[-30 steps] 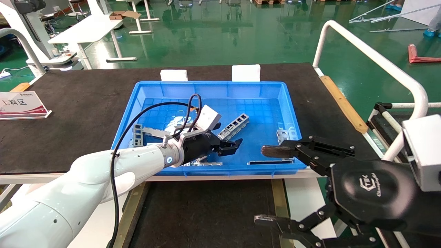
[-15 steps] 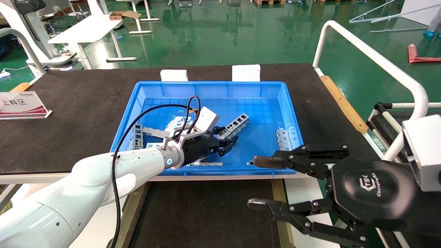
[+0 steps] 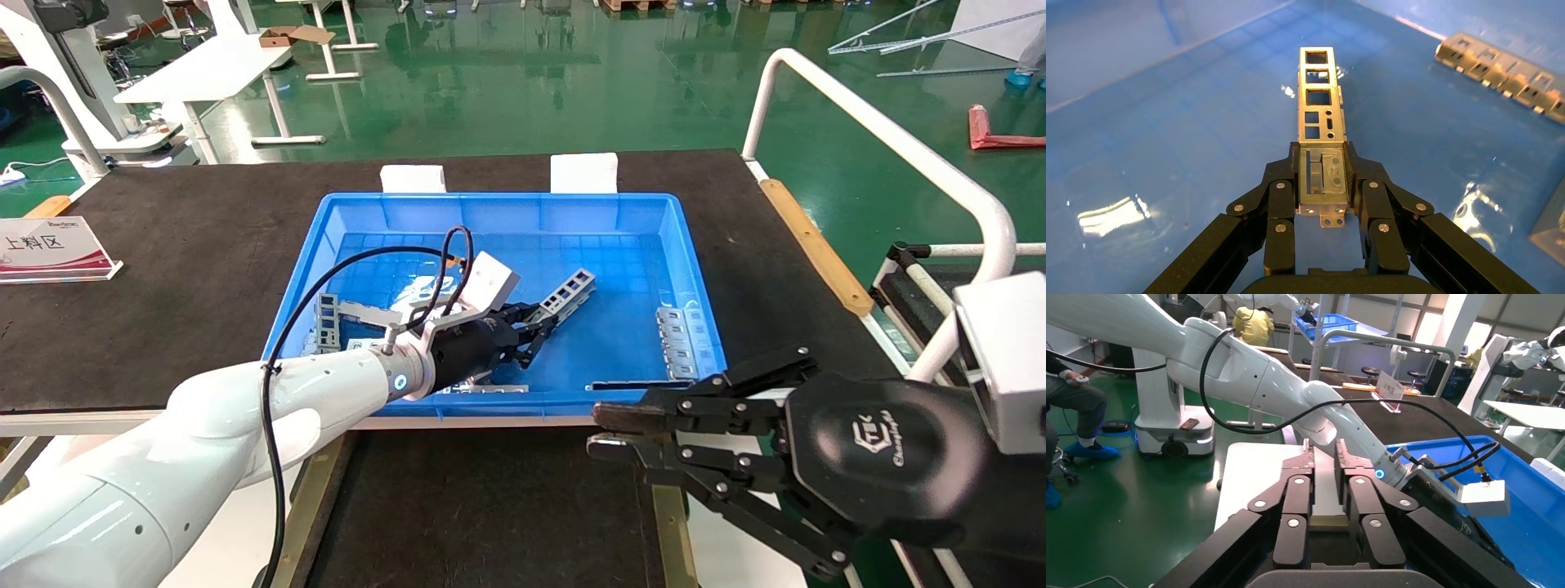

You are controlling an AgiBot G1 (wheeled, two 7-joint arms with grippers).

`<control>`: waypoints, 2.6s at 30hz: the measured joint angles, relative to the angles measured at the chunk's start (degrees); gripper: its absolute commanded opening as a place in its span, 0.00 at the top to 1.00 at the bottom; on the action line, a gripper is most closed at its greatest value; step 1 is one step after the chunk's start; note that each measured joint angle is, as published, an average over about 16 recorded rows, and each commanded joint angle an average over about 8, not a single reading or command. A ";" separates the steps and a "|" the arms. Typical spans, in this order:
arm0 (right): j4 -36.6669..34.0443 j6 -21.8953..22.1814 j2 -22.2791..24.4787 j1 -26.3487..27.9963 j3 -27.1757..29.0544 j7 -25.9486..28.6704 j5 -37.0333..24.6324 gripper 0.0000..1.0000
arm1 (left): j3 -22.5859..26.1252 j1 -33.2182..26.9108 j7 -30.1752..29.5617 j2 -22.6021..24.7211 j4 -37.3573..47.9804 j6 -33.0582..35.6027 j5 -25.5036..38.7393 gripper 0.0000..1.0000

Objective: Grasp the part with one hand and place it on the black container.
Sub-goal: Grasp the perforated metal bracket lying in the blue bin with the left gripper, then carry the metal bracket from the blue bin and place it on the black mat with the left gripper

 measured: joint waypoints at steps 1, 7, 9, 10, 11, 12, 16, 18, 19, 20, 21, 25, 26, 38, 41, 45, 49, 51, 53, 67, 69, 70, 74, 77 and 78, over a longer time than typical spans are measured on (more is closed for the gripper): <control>0.00 0.00 0.00 0.00 0.00 0.00 0.00 1.00 | -0.02 -0.16 0.30 -0.02 0.08 0.19 -0.44 1.00; 0.00 0.00 0.00 0.00 -0.01 0.00 0.00 1.00 | -0.59 -1.47 2.55 -0.24 0.80 2.11 -3.25 1.00; 0.00 0.00 0.00 0.00 -0.01 0.00 0.01 1.00 | -0.92 -2.01 3.44 -0.41 1.10 3.31 -4.19 1.00; 0.00 0.00 0.00 0.00 -0.01 0.00 0.01 1.00 | -1.11 -2.28 3.90 -0.53 1.25 4.10 -4.66 1.00; 0.00 0.00 0.00 0.00 -0.01 0.00 0.01 1.00 | -1.32 -2.54 4.39 -0.68 1.40 5.02 -5.13 1.00; 0.00 0.00 0.00 0.00 -0.01 -0.01 0.01 1.00 | -1.55 -2.79 4.90 -0.86 1.56 6.11 -5.61 1.00; 0.00 0.01 0.01 0.00 -0.01 -0.01 0.01 1.00 | -2.43 -3.67 7.03 -1.90 2.25 11.63 -7.34 1.00; 0.00 0.01 0.01 0.00 -0.02 -0.01 0.01 1.00 | -2.82 -4.01 8.01 -2.64 2.56 15.02 -8.07 1.00; 0.00 0.01 0.01 0.00 -0.02 -0.01 0.01 1.00 | -2.99 -4.14 8.44 -3.07 2.69 16.83 -8.39 1.00; 0.00 0.01 0.01 0.00 -0.02 -0.01 0.01 1.00 | -3.15 -4.26 8.84 -3.54 2.79 18.70 -8.70 1.00; 0.00 0.01 0.01 0.00 -0.02 -0.01 0.01 1.00 | -3.29 -4.34 9.21 -4.04 2.86 20.61 -8.98 1.00; 0.00 0.01 0.01 0.01 -0.02 -0.01 0.01 1.00 | -3.67 -4.43 10.20 -6.45 2.83 28.46 -9.85 1.00; 0.00 0.01 0.01 0.01 -0.02 -0.01 0.01 1.00 | -3.70 -4.38 10.32 -7.14 2.70 30.33 -9.99 1.00; 0.00 0.01 0.01 0.01 -0.03 -0.02 0.02 1.00 | -3.02 -0.06 8.13 -17.77 -6.90 44.17 -10.96 1.00; 0.00 0.01 0.01 0.01 -0.03 -0.02 0.02 1.00 | -2.74 2.55 6.96 -20.98 -11.86 44.39 -11.31 1.00; 0.00 0.02 0.01 0.01 -0.04 -0.02 0.03 1.00 | -2.31 7.03 5.11 -25.21 -19.30 42.16 -11.99 1.00; 0.00 0.02 0.02 0.01 -0.04 -0.02 0.03 1.00 | -1.83 12.34 3.27 -29.01 -26.77 37.51 -12.88 1.00; 0.00 0.02 0.02 0.01 -0.04 -0.02 0.03 1.00 | -1.58 15.17 2.42 -30.65 -30.20 34.56 -13.39 1.00; 0.00 0.02 0.02 0.01 -0.05 -0.02 0.03 1.00 | -1.32 17.96 1.75 -32.00 -33.22 31.32 -13.85 1.00; 0.00 0.02 0.02 0.01 -0.06 -0.03 0.04 1.00 | -2.28 33.33 1.75 -31.93 -40.51 7.88 -18.20 1.00; 0.00 0.02 0.02 0.02 -0.06 -0.03 0.04 1.00 | -3.01 34.78 2.17 -30.79 -40.04 5.09 -19.12 1.00; 0.00 0.02 0.02 0.02 -0.06 -0.03 0.04 1.00 | -3.43 35.45 2.38 -30.15 -39.72 3.75 -19.61 1.00; 0.00 0.02 0.02 0.02 -0.06 -0.03 0.04 1.00 | -5.42 37.61 3.27 -27.32 -38.21 -0.90 -21.64 1.00; 0.00 0.03 0.02 0.02 -0.07 -0.03 0.04 1.00 | -7.04 38.83 3.90 -24.98 -36.88 -3.83 -23.08 1.00; 0.00 0.03 0.03 0.02 -0.07 -0.03 0.04 1.00 | -7.58 39.16 4.09 -24.19 -36.40 -4.72 -23.52 1.00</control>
